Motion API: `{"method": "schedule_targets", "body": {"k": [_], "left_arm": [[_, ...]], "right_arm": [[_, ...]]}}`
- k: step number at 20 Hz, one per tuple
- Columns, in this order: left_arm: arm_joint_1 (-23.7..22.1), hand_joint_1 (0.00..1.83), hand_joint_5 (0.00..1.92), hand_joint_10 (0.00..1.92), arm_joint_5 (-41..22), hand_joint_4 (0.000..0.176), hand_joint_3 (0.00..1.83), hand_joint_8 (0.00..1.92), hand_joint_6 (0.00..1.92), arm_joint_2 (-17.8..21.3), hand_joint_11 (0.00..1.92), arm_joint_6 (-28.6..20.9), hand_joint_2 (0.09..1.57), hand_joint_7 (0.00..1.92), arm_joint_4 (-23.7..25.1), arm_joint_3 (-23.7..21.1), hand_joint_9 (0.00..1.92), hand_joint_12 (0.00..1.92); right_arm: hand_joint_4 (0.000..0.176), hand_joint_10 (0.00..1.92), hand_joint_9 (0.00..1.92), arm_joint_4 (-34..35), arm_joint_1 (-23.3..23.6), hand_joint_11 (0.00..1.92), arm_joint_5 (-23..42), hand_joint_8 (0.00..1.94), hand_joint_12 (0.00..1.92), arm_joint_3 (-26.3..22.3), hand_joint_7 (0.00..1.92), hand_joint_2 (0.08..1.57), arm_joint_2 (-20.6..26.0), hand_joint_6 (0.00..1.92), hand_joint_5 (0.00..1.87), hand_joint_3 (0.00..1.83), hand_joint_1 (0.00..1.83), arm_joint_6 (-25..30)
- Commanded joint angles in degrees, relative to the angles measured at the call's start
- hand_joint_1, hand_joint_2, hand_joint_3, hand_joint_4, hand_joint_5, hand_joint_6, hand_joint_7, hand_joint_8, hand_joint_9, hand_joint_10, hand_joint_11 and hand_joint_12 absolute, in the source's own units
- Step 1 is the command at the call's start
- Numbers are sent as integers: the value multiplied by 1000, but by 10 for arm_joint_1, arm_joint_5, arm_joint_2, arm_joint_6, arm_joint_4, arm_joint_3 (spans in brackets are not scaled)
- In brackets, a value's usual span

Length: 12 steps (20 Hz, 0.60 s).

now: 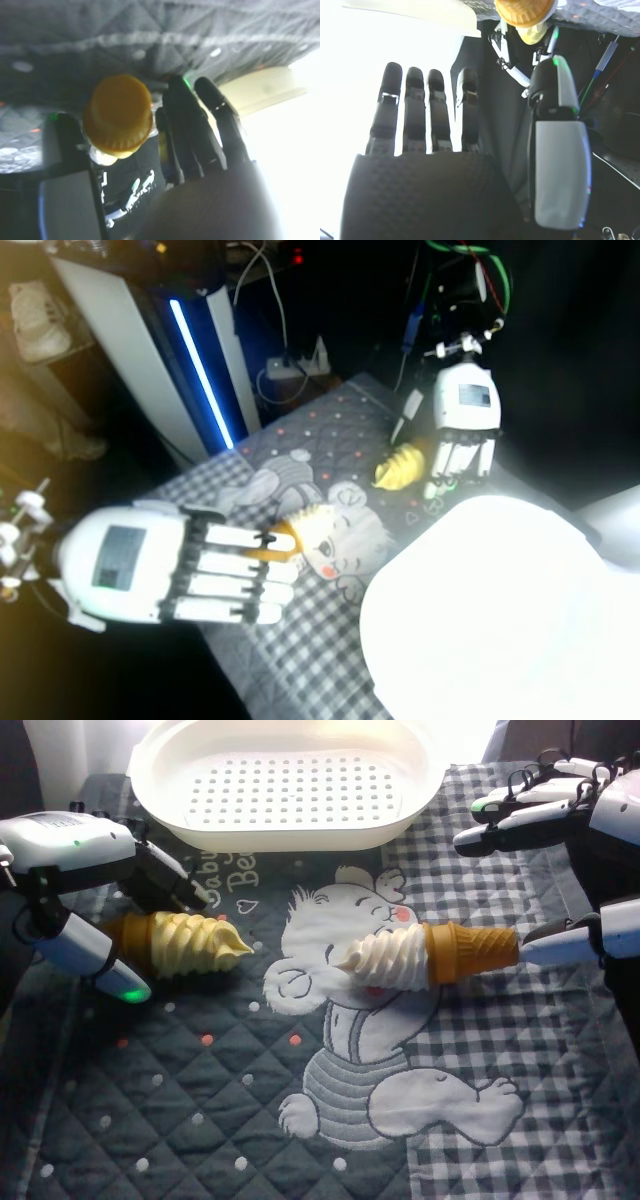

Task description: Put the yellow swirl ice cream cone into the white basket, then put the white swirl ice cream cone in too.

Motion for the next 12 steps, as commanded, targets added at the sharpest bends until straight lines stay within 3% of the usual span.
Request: {"method": "schedule_targets", "body": {"k": [1,2,3,4,5,6,7,8,9,10,11,12], "left_arm": [[-4,1174,1146,1355,-39,0,6,561,444,-5,574,0,986,1029,-13,4,692,1588],[-1,1258,1225,1377,-39,0,4,1144,313,-5,677,0,1067,962,-18,6,796,1539],[3,1277,1272,1230,-43,0,0,1136,312,-5,763,0,1062,1001,-29,7,903,1407],[10,1288,1321,1228,-59,0,0,1203,199,1,877,0,1063,985,-50,8,984,1454],[13,1291,1354,1254,-73,0,0,1201,130,6,899,0,1058,992,-65,7,988,1491],[15,1243,1412,1399,-92,0,0,1101,145,14,927,-1,989,1030,-82,3,980,1609],[16,1275,1342,1393,-114,0,3,1282,66,23,904,-1,1068,954,-96,-3,962,1598],[17,1239,1421,1626,-147,0,0,1360,106,38,949,-1,992,965,-112,-14,963,1761],[15,1229,1374,1686,-173,0,0,1347,244,51,958,-1,984,972,-122,-22,961,1806],[9,1273,1284,1535,-201,0,0,1317,202,62,943,-1,1069,957,-129,-30,994,1700],[-4,1236,1312,1577,-225,0,0,1302,339,72,952,-1,1009,1000,-131,-36,1009,1735],[-26,1226,1330,1852,-241,0,0,1684,343,75,861,0,990,904,-131,-35,900,1884]], "right_arm": [[99,1,270,27,4,0,58,0,750,2,297,1002,1,2,504,6,799,5],[89,0,264,27,4,0,58,0,732,2,296,1006,1,1,507,4,804,5],[96,0,248,27,4,0,58,0,682,2,282,1013,1,1,501,3,790,6],[96,2,248,27,4,0,58,1,678,2,280,1019,1,1,501,4,774,8],[89,6,261,27,4,11,58,4,687,2,289,1024,1,2,504,5,756,8],[80,2,278,27,4,6,58,0,733,2,306,1033,1,0,509,0,765,9],[78,0,273,27,4,0,58,0,743,2,309,1035,1,1,511,0,781,9],[87,1,281,27,4,0,58,0,774,2,314,1034,1,0,513,0,795,9],[88,6,295,27,4,10,58,4,788,2,324,1036,1,1,516,1,779,10],[101,6,298,27,4,13,58,2,791,2,322,1038,1,0,509,2,765,10],[100,7,302,27,4,12,58,4,792,2,327,1038,1,3,514,2,763,11],[107,6,302,28,4,20,58,1,800,2,319,1044,1,1,510,4,729,11]]}}
